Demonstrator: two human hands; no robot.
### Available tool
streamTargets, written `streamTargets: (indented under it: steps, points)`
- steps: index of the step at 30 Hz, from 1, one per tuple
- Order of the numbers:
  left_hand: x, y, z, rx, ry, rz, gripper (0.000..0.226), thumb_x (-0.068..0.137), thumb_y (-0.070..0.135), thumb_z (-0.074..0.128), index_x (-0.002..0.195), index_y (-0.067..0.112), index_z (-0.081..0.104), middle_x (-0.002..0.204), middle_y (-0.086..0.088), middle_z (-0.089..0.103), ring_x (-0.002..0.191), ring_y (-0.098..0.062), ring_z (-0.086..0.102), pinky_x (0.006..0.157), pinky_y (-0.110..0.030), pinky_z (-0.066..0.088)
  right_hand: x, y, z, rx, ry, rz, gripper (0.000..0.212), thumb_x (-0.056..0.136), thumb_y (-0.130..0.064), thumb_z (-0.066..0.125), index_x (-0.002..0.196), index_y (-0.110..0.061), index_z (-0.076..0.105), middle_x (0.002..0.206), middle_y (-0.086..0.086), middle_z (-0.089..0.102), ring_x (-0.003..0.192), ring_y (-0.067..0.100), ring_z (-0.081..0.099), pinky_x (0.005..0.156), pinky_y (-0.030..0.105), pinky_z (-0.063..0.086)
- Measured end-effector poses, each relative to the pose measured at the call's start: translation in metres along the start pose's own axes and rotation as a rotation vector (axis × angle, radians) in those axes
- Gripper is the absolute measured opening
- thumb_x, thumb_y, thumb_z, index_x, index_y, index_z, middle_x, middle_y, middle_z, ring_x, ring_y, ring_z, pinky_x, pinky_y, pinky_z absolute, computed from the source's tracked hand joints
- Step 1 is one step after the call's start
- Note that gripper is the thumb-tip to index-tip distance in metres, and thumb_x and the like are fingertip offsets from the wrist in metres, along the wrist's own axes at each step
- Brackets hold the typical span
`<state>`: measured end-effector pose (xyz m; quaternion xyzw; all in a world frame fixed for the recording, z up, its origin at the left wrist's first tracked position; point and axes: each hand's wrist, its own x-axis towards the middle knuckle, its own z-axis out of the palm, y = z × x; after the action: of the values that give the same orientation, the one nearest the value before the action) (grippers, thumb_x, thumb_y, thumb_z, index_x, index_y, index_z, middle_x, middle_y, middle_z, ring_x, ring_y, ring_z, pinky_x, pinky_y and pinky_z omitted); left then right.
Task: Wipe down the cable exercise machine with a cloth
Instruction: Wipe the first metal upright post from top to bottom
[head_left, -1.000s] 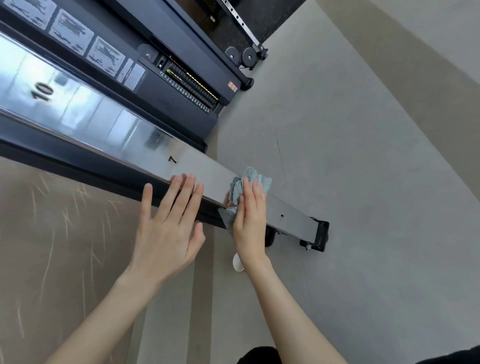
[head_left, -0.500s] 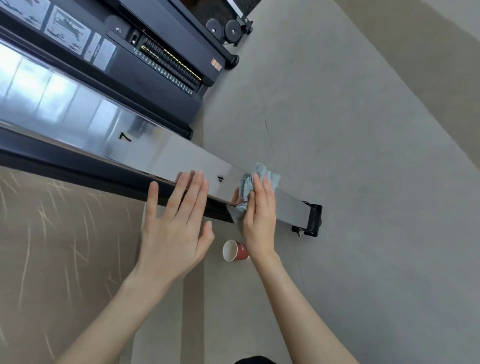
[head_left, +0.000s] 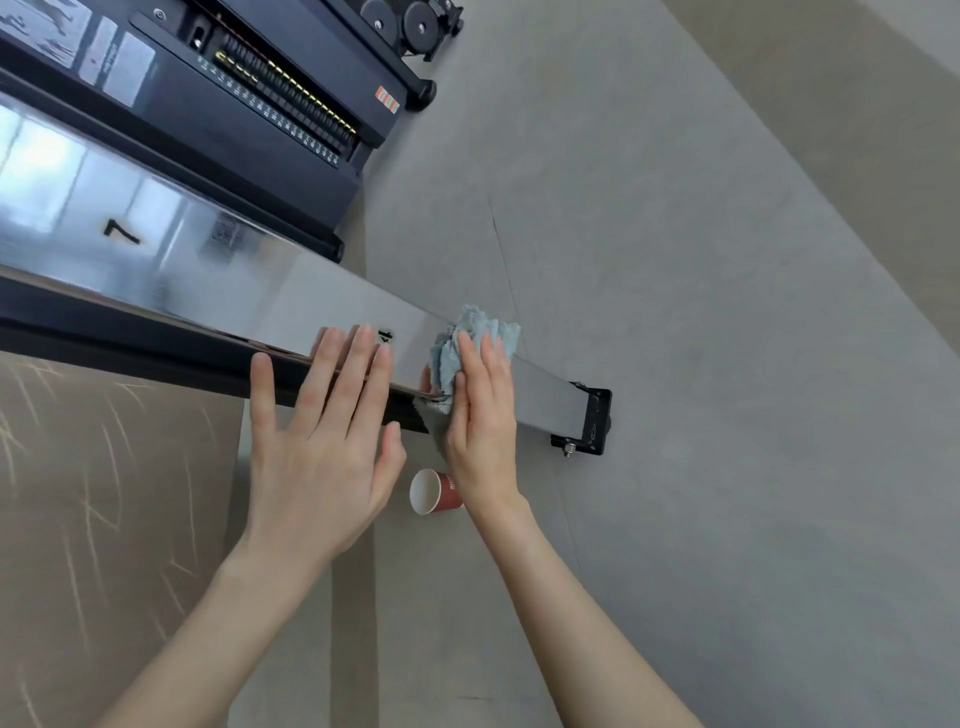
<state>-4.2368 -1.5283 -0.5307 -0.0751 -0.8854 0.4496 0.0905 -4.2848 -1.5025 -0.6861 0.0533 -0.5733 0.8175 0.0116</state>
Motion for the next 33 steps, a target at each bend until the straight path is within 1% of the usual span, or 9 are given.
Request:
streamTargets:
  steps: [3,6,8,12,16,22,28,31,33]
  points:
    - [0.000,0.005,0.004,0.004,0.015,-0.023,0.051,0.097,0.025,0.036,0.140,0.001,0.047,0.148,-0.017,0.042,0.142,-0.029,0.028,0.117,-0.054,-0.007,0.000,0.022,-0.009,-0.001,0.033,0.109,0.044,0.104,-0.025,0.027,0.143,-0.011,0.040,0.152,0.004,0.028,0.145,0.021,0.020,0.119,0.028,0.014]
    - [0.000,0.016,0.007,-0.017,0.005,-0.033,0.050,0.097,0.025,0.036,0.139,0.000,0.047,0.147,-0.017,0.044,0.141,-0.030,0.032,0.116,-0.055,-0.008,0.001,0.039,-0.016,-0.010,0.060,0.187,0.043,0.103,-0.020,0.029,0.144,-0.011,0.040,0.154,0.005,0.028,0.145,0.019,0.019,0.118,0.039,0.018]
    - [-0.001,0.022,0.008,-0.032,-0.014,-0.033,0.050,0.098,0.027,0.036,0.139,0.000,0.048,0.147,-0.017,0.043,0.141,-0.030,0.033,0.116,-0.055,-0.008,0.001,0.035,-0.015,-0.007,0.077,0.211,0.047,0.102,-0.029,0.028,0.143,-0.012,0.040,0.154,0.009,0.030,0.146,0.018,0.018,0.119,0.040,0.017]
    - [-0.001,0.029,0.012,-0.030,-0.005,-0.044,0.049,0.097,0.026,0.039,0.138,0.001,0.048,0.148,-0.018,0.042,0.142,-0.029,0.028,0.116,-0.055,-0.009,-0.002,0.001,-0.008,0.015,0.004,0.125,0.051,0.098,-0.036,0.036,0.144,-0.014,0.040,0.154,0.008,0.030,0.147,0.017,0.012,0.120,0.033,0.002]
    - [-0.001,0.034,0.016,-0.042,0.017,-0.074,0.048,0.095,0.025,0.042,0.137,0.001,0.050,0.147,-0.018,0.042,0.142,-0.032,0.024,0.115,-0.055,-0.010,-0.003,0.024,-0.015,-0.021,-0.025,0.111,0.047,0.100,-0.032,0.031,0.144,-0.021,0.040,0.156,0.007,0.027,0.147,0.012,0.009,0.119,0.040,-0.002]
    - [-0.001,0.050,0.026,-0.067,0.013,-0.088,0.049,0.095,0.026,0.043,0.136,0.000,0.050,0.148,-0.019,0.041,0.143,-0.032,0.023,0.115,-0.055,-0.010,-0.017,0.094,-0.039,-0.055,0.052,0.340,0.046,0.101,-0.019,0.029,0.146,-0.014,0.036,0.155,0.007,0.029,0.147,0.017,0.014,0.118,0.022,-0.006]
    - [-0.006,0.059,0.034,-0.057,-0.019,-0.051,0.054,0.094,0.028,0.044,0.141,0.001,0.045,0.150,-0.016,0.039,0.143,-0.030,0.027,0.115,-0.056,-0.010,-0.018,0.125,-0.052,-0.038,0.132,0.486,0.046,0.102,-0.022,0.028,0.148,-0.014,0.032,0.156,0.003,0.028,0.146,0.018,0.016,0.119,0.042,0.016]
    - [-0.007,0.055,0.034,-0.055,-0.023,-0.032,0.056,0.094,0.030,0.044,0.141,0.001,0.045,0.150,-0.017,0.039,0.142,-0.029,0.028,0.115,-0.055,-0.012,-0.012,0.134,-0.055,-0.031,0.207,0.619,0.056,0.095,-0.041,0.025,0.145,-0.021,0.036,0.150,0.003,0.039,0.141,0.019,0.030,0.115,0.045,0.025]
    - [-0.007,0.051,0.032,-0.056,-0.032,-0.011,0.056,0.094,0.031,0.045,0.141,0.001,0.045,0.150,-0.016,0.039,0.142,-0.027,0.029,0.116,-0.056,-0.010,-0.009,0.130,-0.053,0.001,0.234,0.655,0.057,0.093,-0.041,0.025,0.144,-0.019,0.039,0.147,0.002,0.043,0.140,0.019,0.032,0.115,0.044,0.027]
